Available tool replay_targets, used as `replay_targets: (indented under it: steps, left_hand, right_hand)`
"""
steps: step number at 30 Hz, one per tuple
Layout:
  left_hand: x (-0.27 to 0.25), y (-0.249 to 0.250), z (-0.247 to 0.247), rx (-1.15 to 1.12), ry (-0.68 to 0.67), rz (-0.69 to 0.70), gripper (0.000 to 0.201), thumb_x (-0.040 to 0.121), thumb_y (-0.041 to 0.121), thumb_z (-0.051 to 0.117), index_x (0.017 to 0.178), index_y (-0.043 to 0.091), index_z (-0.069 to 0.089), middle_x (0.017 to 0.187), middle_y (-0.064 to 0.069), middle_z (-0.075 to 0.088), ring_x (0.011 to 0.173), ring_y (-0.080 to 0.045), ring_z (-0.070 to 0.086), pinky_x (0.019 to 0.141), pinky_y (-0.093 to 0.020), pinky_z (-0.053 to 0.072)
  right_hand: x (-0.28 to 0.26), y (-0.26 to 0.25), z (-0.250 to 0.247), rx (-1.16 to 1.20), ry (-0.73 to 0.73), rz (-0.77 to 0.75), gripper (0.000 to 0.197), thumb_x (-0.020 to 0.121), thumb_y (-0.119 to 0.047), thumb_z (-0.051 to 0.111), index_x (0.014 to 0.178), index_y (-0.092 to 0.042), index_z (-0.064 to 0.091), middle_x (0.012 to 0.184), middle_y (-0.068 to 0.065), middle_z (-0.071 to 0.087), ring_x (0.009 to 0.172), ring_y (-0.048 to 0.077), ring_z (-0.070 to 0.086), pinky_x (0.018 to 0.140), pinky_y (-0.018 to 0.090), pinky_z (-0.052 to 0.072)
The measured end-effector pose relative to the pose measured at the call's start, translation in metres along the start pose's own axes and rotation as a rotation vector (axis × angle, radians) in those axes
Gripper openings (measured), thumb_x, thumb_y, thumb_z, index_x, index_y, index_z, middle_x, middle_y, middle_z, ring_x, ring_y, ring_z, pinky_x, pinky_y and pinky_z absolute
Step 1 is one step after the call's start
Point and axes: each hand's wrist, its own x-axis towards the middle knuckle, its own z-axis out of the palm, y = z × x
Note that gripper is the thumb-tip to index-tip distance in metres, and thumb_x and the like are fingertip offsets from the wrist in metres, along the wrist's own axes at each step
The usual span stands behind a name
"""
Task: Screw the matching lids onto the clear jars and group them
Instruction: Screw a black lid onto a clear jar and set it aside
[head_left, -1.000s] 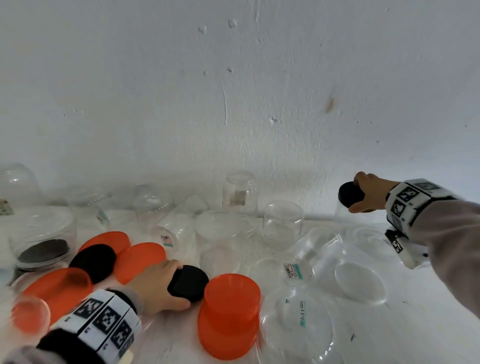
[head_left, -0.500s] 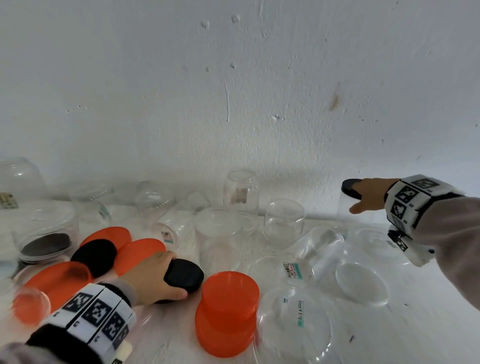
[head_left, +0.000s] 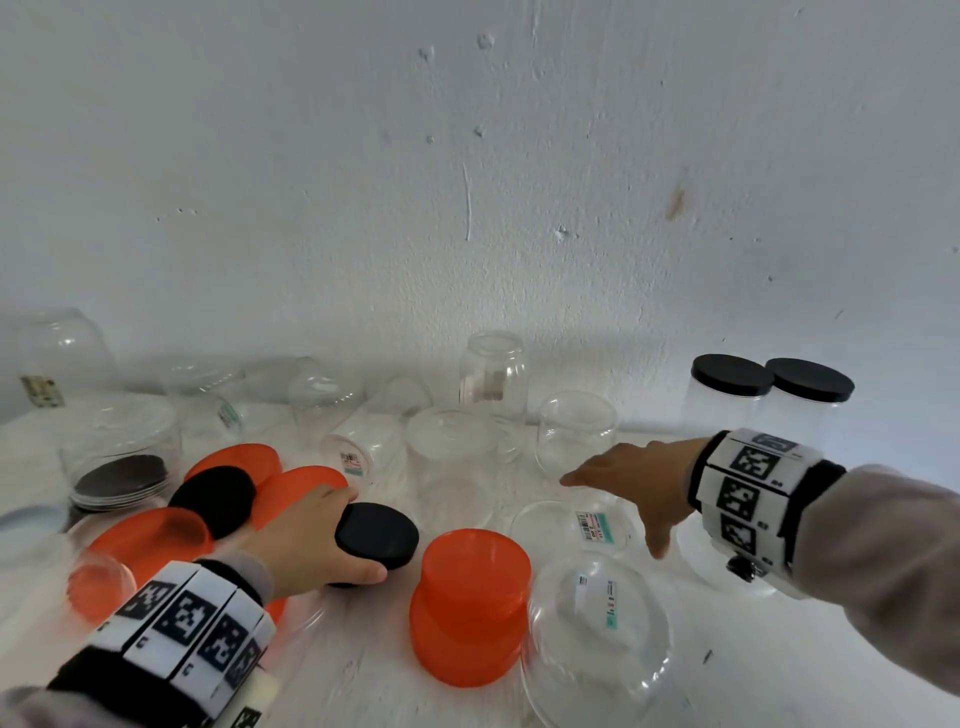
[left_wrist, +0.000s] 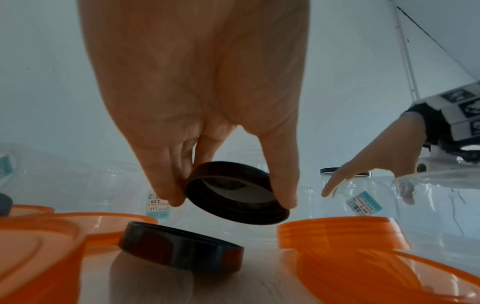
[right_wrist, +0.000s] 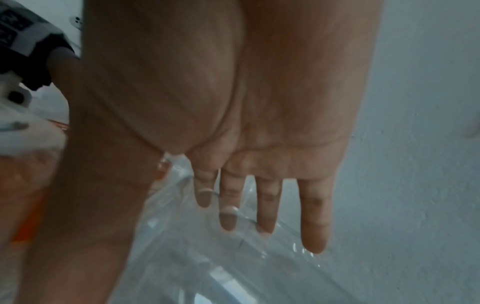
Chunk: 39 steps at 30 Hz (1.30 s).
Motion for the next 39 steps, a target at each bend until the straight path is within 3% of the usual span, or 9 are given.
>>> replay_targets:
  steps: [4,8,13,20,25,29,31,35,39]
  left_hand:
    - [-0.010,-0.002,-0.003,-0.038,0.017,-0.001,0.099,0.071,0.055,0.073,0.148,0.015,0.024,0.143,0.002,0.032,0.127,-0.013,0.037,0.102,-0.021,0.033]
    - [-0.018,-0.004,-0.007,-0.077,0.054,-0.015,0.101,0.069,0.054,0.074,0.148,0.017,0.023,0.138,0.002,0.027,0.111,-0.009,0.036,0.093,-0.019,0.035]
    - [-0.025,-0.008,-0.011,-0.139,0.111,-0.036,0.097,0.064,0.056,0.077,0.141,0.020,0.031,0.120,0.004,0.025,0.106,-0.013,0.041,0.096,-0.026,0.042]
    - [-0.037,-0.010,-0.025,-0.350,0.206,0.018,0.089,0.064,0.050,0.080,0.136,0.020,0.036,0.118,0.003,0.029,0.101,-0.012,0.043,0.086,-0.023,0.037]
    - [-0.049,-0.016,-0.036,-0.497,0.236,0.061,0.085,0.066,0.055,0.077,0.134,0.017,0.042,0.125,-0.002,0.045,0.108,-0.017,0.052,0.090,-0.030,0.045]
    - [-0.061,-0.021,-0.043,-0.662,0.236,0.111,0.069,0.056,0.063,0.071,0.105,0.016,0.058,0.094,0.001,0.060,0.078,-0.010,0.057,0.060,-0.015,0.040]
    - [-0.066,-0.027,-0.043,-0.744,0.243,0.099,0.069,0.052,0.069,0.073,0.100,0.022,0.057,0.095,0.001,0.061,0.080,-0.010,0.057,0.063,-0.019,0.040]
    - [-0.068,-0.039,-0.043,-0.852,0.258,0.066,0.094,0.051,0.073,0.072,0.126,0.021,0.050,0.104,0.007,0.057,0.094,-0.013,0.055,0.078,-0.027,0.042]
    - [-0.069,-0.044,-0.044,-0.919,0.275,0.063,0.095,0.051,0.075,0.072,0.129,0.027,0.047,0.112,0.012,0.058,0.106,-0.014,0.057,0.097,-0.035,0.045]
  right_hand:
    - [-0.001,0.001,0.006,-0.016,0.055,-0.006,0.107,0.073,-0.026,0.081,0.151,-0.032,0.008,0.151,-0.008,0.027,0.138,0.020,0.025,0.110,0.043,0.031]
    - [-0.007,0.001,0.007,0.001,0.185,-0.030,0.103,0.072,-0.028,0.080,0.149,-0.034,0.011,0.145,-0.008,0.031,0.131,0.018,0.030,0.104,0.037,0.036]
    - [-0.027,-0.003,-0.002,0.219,0.435,-0.029,0.099,0.070,-0.027,0.079,0.144,-0.036,0.015,0.131,-0.011,0.033,0.116,0.011,0.034,0.092,0.031,0.044]
    - [-0.064,-0.024,-0.019,0.434,0.817,-0.011,0.092,0.065,-0.030,0.081,0.137,-0.024,0.025,0.121,-0.015,0.030,0.107,0.001,0.028,0.080,0.009,0.030]
    - [-0.081,-0.054,-0.030,0.573,0.957,-0.009,0.096,0.063,-0.030,0.081,0.139,-0.040,0.023,0.116,-0.008,0.030,0.109,0.011,0.037,0.085,0.021,0.038]
    - [-0.084,-0.081,-0.032,0.709,1.071,0.034,0.089,0.059,-0.030,0.082,0.131,-0.035,0.030,0.114,-0.008,0.033,0.110,0.013,0.039,0.082,0.011,0.035]
    - [-0.083,-0.095,-0.031,0.758,1.094,0.076,0.085,0.057,-0.032,0.081,0.126,-0.032,0.031,0.113,-0.008,0.038,0.107,0.013,0.037,0.075,0.006,0.031]
    - [-0.076,-0.124,-0.023,0.944,1.031,0.112,0.080,0.056,-0.038,0.080,0.118,-0.032,0.031,0.115,-0.007,0.038,0.098,0.011,0.047,0.061,0.006,0.036]
    - [-0.066,-0.149,-0.014,1.184,0.900,0.114,0.078,0.058,-0.045,0.080,0.123,-0.036,0.036,0.109,-0.001,0.040,0.082,0.010,0.053,0.052,0.007,0.043]
